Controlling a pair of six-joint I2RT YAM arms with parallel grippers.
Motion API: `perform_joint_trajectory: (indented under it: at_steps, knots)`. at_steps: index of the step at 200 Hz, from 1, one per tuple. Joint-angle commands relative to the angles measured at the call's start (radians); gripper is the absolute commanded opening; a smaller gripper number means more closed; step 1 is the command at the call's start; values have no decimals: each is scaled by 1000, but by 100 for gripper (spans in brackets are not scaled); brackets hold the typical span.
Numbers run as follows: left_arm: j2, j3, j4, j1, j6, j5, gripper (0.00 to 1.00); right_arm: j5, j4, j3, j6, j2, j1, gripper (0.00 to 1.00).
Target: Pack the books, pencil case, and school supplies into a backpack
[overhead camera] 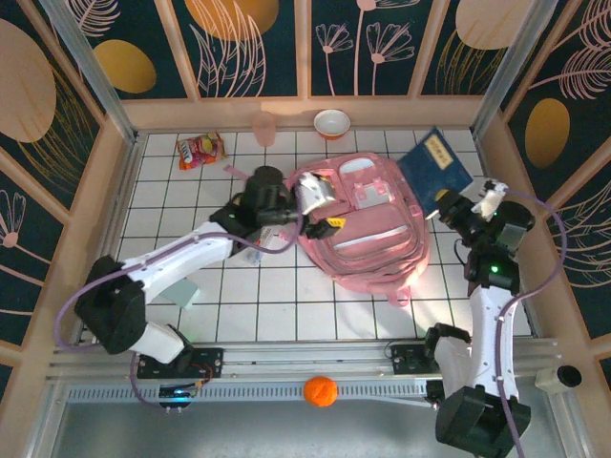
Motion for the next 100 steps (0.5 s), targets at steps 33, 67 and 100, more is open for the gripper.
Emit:
perform_joint_trajectory:
  at_steps: [33,67,100]
  knots:
    - [246,159,-137,-175,161,-172,88,155,-221,93,43,-17,-33,0]
    - [359,230,-172,-204,140,-199,89,127,-228,88,45,-18,-33,0]
    - [443,276,-183,-204,108,-317,91,112,-227,82,52,-25,-33,0]
